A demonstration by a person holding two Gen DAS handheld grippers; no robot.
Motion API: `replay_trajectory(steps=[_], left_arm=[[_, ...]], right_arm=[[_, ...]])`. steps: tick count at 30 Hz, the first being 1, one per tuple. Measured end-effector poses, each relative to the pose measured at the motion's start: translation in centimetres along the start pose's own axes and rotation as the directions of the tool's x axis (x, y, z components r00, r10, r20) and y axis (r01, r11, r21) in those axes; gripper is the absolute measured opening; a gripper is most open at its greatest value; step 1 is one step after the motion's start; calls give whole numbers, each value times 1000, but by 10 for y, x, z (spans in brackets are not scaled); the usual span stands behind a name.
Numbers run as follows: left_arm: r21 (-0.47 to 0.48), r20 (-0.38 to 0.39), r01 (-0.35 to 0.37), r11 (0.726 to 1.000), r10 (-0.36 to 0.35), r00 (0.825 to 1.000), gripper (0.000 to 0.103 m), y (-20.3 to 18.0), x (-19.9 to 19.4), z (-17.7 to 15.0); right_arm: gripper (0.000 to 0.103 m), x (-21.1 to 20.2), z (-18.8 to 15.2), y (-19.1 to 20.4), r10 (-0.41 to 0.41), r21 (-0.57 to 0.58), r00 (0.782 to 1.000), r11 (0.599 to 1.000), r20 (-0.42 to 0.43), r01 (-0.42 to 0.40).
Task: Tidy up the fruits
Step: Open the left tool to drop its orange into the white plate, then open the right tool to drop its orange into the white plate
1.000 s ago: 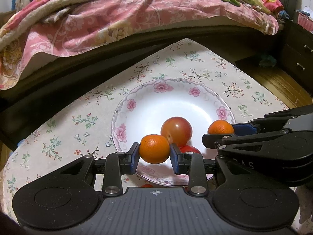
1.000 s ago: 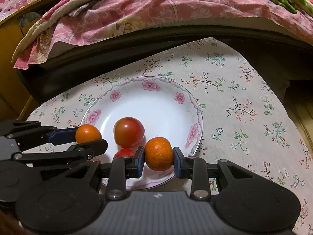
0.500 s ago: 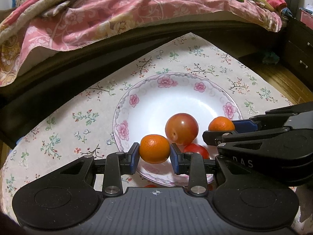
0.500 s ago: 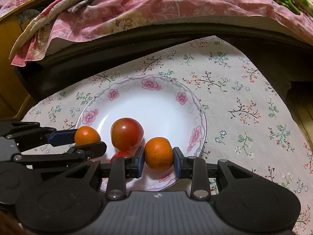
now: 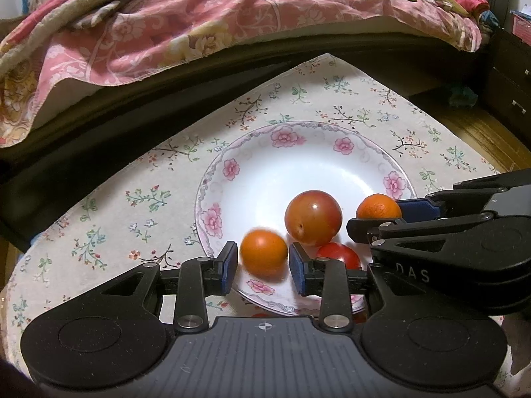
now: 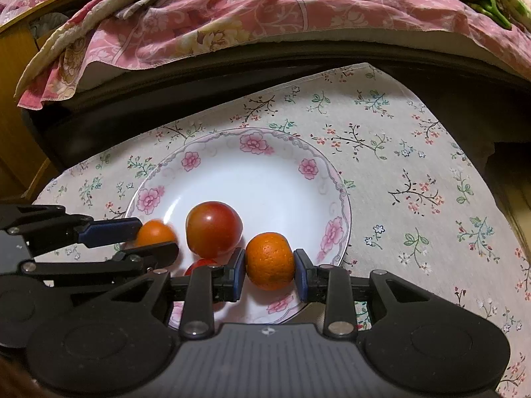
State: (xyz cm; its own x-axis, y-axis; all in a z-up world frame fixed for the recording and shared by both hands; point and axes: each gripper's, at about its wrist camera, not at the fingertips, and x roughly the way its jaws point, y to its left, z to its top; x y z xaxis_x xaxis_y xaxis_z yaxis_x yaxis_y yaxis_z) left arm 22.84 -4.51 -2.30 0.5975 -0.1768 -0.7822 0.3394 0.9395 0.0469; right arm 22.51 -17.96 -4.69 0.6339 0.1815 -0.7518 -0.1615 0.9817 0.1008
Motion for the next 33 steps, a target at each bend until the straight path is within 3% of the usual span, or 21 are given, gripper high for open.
replay_trajectory(steps=[33], left_arm=[[35,39,-23,999,22,999,66,2,-20,-5]], right_arm=[[35,-14,-1,6,0,11,998,1000,60,0]])
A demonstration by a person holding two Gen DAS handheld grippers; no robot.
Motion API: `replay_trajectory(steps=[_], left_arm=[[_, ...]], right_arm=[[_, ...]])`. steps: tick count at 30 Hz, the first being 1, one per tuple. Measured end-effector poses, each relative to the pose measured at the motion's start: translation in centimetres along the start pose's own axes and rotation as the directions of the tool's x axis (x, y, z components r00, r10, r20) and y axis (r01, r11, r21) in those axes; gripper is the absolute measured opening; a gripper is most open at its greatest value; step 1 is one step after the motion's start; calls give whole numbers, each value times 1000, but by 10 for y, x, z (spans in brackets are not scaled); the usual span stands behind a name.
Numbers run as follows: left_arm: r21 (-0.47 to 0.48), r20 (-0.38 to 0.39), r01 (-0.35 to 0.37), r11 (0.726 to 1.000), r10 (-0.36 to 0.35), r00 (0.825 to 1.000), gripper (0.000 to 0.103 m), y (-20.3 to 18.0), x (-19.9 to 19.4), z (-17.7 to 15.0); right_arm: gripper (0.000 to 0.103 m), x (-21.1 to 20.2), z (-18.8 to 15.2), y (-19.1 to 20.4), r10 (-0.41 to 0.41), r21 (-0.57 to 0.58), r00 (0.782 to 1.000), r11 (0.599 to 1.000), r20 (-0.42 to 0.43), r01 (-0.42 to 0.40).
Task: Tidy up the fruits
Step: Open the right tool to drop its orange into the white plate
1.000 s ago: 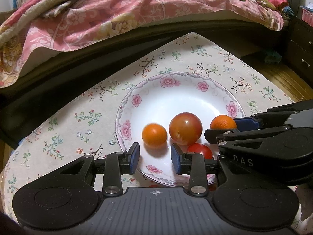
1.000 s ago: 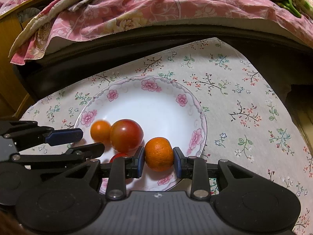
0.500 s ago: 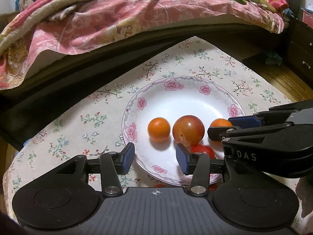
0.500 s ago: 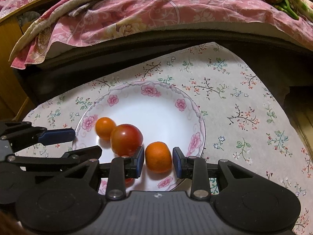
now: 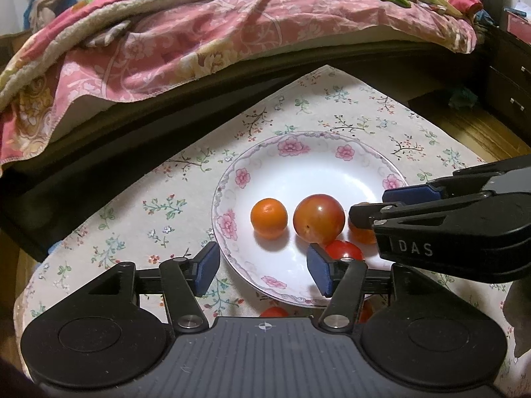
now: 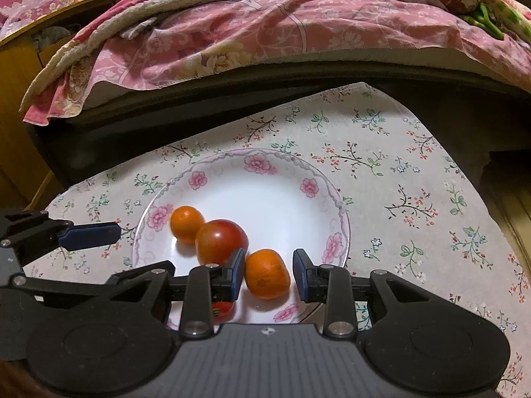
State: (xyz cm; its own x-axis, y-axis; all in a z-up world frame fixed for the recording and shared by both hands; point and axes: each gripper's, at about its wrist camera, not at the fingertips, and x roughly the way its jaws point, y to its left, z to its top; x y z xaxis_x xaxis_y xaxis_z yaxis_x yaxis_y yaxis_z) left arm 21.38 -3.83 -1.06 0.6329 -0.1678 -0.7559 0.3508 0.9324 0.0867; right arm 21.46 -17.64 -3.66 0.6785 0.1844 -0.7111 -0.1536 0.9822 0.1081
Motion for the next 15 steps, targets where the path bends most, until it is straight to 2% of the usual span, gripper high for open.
replay_trajectory(steps=[15], left_arm=[[17,16,-15,1000,14,1000,72,1,-13,-4]], right_arm=[[35,-12,-4,9,4,-20,1000,1000,15,-4]])
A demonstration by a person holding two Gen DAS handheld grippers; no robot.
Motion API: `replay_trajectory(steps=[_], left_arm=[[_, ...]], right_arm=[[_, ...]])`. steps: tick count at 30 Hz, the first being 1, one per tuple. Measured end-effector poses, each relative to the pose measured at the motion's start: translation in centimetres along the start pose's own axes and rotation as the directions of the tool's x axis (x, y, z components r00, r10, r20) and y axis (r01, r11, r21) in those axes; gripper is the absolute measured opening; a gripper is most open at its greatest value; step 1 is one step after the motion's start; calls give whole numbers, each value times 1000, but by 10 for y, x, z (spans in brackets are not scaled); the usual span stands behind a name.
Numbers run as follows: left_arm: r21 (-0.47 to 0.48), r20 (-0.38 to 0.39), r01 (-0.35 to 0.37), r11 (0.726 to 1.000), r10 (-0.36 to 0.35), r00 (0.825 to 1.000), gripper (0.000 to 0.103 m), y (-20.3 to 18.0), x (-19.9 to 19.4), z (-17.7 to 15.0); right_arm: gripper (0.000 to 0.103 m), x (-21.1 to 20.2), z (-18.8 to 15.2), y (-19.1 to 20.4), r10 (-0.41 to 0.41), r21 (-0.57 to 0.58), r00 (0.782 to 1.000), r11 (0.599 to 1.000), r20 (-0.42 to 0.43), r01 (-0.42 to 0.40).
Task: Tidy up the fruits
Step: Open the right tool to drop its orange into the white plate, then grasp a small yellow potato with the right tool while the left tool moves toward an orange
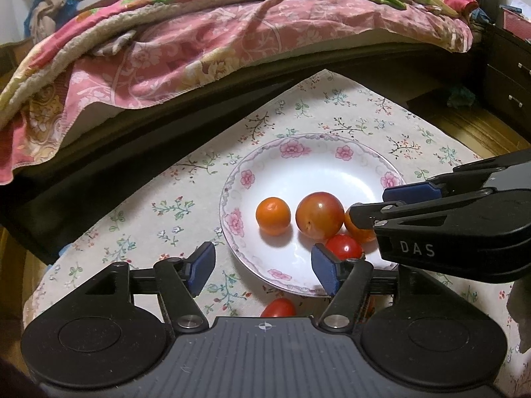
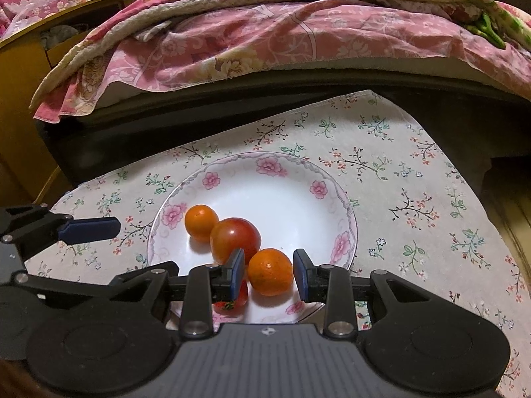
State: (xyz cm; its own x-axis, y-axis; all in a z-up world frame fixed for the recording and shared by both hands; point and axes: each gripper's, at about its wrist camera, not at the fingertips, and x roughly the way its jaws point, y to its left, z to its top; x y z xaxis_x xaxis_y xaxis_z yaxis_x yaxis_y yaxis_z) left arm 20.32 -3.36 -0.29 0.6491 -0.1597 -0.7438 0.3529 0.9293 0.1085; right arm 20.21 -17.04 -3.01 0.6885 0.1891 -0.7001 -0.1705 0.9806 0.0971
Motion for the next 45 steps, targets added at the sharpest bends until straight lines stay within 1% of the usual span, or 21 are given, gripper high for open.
replay_trajectory(steps=[9,15,25,34,38,41,45], left_arm=[[16,-1,-2,1000,2,1000,74,-1,-8,-6],[41,-3,3,999,-3,1000,77,-5,-15,-12],[50,-29,21,999,-20,999,79,-4,-24,-23],[64,-50,24,998,-21,999,79,-2,-30,-34],[80,-59,33,996,-29,998,80,-4,-32,-40],[94,-65,35,995,-29,997,83,-5,-33,-45],[105,-75,36,994,-28,997,83,-4,-33,-49]], right_arm=[[35,-13,-7,6,7,-19,1000,1000,9,-7],[35,-22,-16,7,1,-28,1000,1000,-4,-1],[35,-35,-33,10,-5,8,1000,1000,-27,5],[36,-42,-45,21,9,10,999,1000,-36,-9],[36,-46,-51,24,14,17,999,1000,-41,-13],[36,-47,-57,24,15,26,999,1000,-49,-13],[36,-51,-65,24,17,38,998,999,-58,-15]])
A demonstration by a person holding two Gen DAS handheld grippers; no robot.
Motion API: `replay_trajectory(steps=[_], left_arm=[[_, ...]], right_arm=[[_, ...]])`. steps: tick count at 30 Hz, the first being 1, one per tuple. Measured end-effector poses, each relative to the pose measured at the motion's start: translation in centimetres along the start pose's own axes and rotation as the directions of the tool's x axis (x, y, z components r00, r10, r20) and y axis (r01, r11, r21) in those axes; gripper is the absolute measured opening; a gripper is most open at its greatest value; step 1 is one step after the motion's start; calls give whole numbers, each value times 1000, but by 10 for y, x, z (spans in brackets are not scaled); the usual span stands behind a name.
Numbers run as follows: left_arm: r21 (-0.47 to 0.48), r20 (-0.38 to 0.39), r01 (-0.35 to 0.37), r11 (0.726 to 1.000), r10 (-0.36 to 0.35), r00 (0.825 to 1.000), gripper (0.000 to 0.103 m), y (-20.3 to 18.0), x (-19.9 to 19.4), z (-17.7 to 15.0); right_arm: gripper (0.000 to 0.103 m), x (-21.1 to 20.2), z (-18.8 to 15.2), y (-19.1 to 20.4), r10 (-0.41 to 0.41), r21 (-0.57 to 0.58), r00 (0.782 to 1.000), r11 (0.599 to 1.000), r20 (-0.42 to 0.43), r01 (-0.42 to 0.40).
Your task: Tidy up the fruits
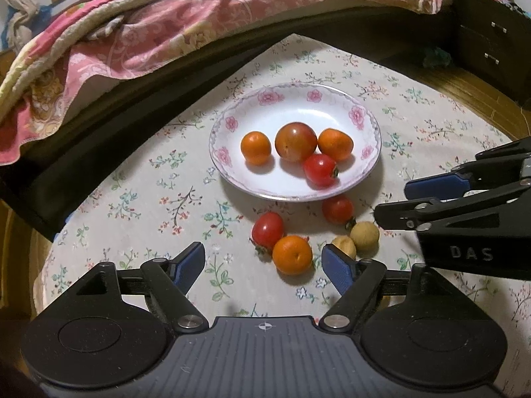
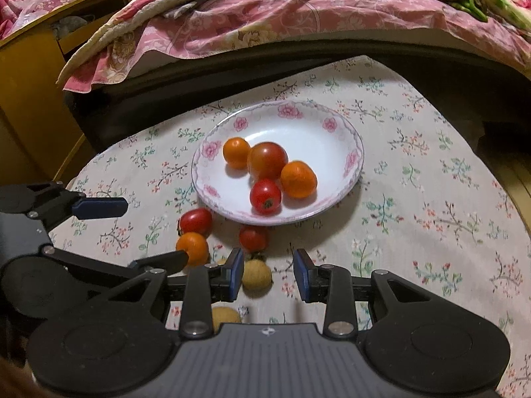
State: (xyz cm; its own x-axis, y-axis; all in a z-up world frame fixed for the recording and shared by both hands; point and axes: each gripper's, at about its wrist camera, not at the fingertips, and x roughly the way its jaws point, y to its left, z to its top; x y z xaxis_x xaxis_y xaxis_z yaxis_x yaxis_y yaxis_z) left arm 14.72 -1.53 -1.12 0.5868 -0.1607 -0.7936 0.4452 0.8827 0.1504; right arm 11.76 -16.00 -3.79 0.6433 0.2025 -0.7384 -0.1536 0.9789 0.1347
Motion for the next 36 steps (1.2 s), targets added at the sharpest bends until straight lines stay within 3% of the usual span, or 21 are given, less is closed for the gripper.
replay_trajectory(steps=[14,26,30,36], left_arm=[[-32,-3,1,999,-1,1000,83,16,-9,-12],[-28,-29,12,1000,-13,999,85,20,-2,-22],[-23,-29,25,999,-26,999,85,18,1,-22],[-17,-3,66,998,-66,998,79,11,7,-16]], right_arm=[[40,3,-35,16,46,-42,996,998,-72,-49],[40,25,-37,31,73,-100,992,992,-98,-83],[34,23,-34,31,69,-102,992,992,-109,-80],[33,15,-32,19,87,-67,991,993,-106,-94]])
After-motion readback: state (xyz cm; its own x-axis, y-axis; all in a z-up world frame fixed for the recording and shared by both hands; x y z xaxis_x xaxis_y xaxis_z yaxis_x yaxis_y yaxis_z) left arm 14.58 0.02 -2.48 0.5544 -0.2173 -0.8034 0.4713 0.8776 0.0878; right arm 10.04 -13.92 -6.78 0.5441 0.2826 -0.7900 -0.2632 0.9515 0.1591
